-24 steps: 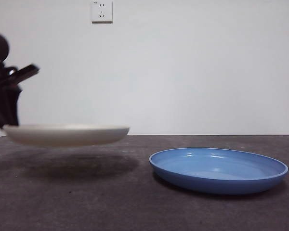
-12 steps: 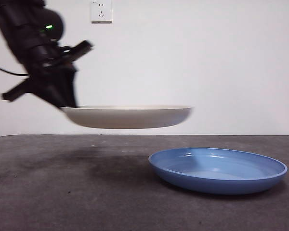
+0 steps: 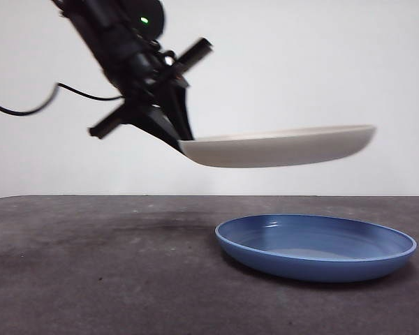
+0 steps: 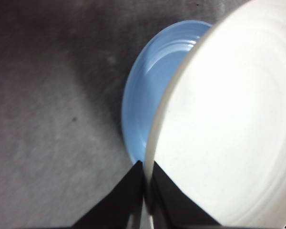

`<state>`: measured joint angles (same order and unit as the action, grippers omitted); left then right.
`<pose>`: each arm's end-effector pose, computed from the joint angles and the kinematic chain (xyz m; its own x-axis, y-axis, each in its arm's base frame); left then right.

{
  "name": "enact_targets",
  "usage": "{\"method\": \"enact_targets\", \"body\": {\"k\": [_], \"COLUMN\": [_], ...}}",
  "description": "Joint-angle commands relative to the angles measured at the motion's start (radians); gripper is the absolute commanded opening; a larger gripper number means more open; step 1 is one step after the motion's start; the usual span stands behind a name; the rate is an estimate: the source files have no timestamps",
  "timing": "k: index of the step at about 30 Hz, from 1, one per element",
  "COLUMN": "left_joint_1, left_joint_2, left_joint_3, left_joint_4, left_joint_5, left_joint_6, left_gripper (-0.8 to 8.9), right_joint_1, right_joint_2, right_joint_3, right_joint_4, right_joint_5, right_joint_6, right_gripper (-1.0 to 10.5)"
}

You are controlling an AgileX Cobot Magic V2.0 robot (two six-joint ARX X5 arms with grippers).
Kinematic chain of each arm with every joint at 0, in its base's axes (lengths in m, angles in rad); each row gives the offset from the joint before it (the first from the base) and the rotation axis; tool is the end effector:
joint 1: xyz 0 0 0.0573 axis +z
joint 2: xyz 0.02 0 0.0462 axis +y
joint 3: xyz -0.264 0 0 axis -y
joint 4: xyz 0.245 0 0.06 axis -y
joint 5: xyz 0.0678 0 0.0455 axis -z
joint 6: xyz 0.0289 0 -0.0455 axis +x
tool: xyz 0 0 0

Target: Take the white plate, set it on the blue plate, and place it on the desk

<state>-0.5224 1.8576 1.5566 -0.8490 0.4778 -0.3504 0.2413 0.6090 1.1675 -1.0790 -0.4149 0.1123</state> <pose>0.3267 -0.2034 0.2561 0.0849 -0.5795 -0.8105 0.2975 0.7911 -0.5344 0.0566 0.0259 0.3884 0.6746 0.5811 -0.4551 -0.5006 0.8133 0.2964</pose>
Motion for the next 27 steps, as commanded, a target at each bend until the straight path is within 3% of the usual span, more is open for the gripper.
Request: {"method": "enact_targets", "body": {"k": [1, 9, 12, 27], "left_joint_1": [-0.030, -0.096, -0.109, -0.106], "left_joint_2": [0.093, 0.275, 0.317, 0.337], "left_joint_3": [0.093, 0.258, 0.285, 0.286], "left_joint_4": [-0.029, -0.082, -0.105, -0.122], "left_joint_5": [0.008, 0.006, -0.037, -0.096], "left_joint_6": [-0.010, -0.003, -0.001, 0.026], "left_gripper": [0.15, 0.15, 0.15, 0.15], "right_joint_1": [0.004, 0.004, 0.004, 0.004], "right_joint_2": [0.002, 0.002, 0.002, 0.002], "right_joint_3": [0.019, 0.019, 0.019, 0.019], "right_joint_4": [-0.002, -0.004, -0.004, -0.007], "right_joint_5": [0.003, 0.000, -0.001, -0.003], "right_joint_6": [-0.013, -0.019, -0.019, -0.021], "right_gripper": [6.8, 6.8, 6.8, 6.8]}}
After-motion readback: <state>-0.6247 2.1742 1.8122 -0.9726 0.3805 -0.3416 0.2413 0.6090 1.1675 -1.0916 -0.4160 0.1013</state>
